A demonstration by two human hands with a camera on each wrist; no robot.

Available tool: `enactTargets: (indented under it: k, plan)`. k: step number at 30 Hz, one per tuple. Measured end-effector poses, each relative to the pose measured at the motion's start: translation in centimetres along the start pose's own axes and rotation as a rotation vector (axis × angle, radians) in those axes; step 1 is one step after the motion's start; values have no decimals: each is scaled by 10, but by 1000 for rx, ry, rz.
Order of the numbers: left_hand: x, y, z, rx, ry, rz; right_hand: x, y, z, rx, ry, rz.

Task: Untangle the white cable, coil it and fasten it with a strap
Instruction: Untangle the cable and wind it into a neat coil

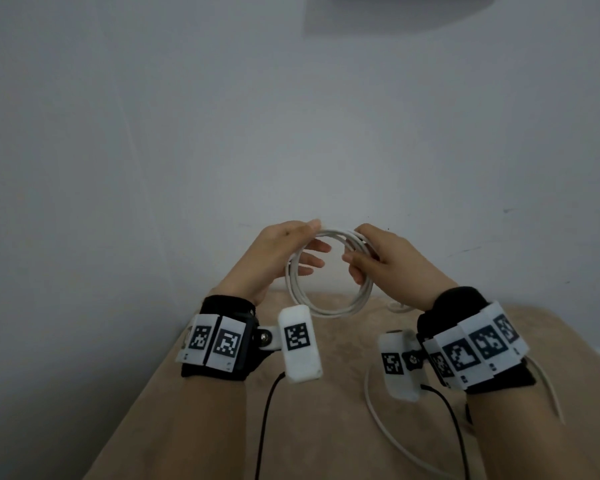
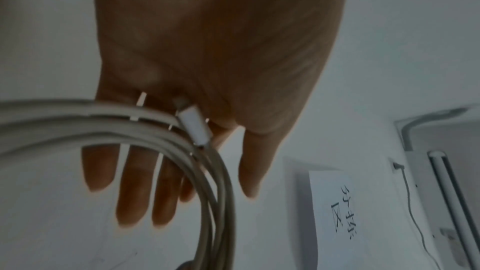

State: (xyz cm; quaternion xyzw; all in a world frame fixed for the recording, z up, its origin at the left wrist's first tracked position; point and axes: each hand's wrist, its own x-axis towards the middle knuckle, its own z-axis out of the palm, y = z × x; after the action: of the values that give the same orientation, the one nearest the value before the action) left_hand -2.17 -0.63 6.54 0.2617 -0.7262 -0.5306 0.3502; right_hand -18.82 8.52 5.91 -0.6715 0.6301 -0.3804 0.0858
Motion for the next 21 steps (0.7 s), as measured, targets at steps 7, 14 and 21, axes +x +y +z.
enactTargets:
  k: [7, 14, 21]
  plan:
    - [-2, 1, 6, 135, -96, -5, 0, -2, 6, 14, -89, -4]
    - [-3, 4, 11, 105, -122, -17, -1, -5, 3, 45, -53, -25]
    - [-1, 5, 8, -55, -7, 42, -2, -9, -5, 250, 126, -22]
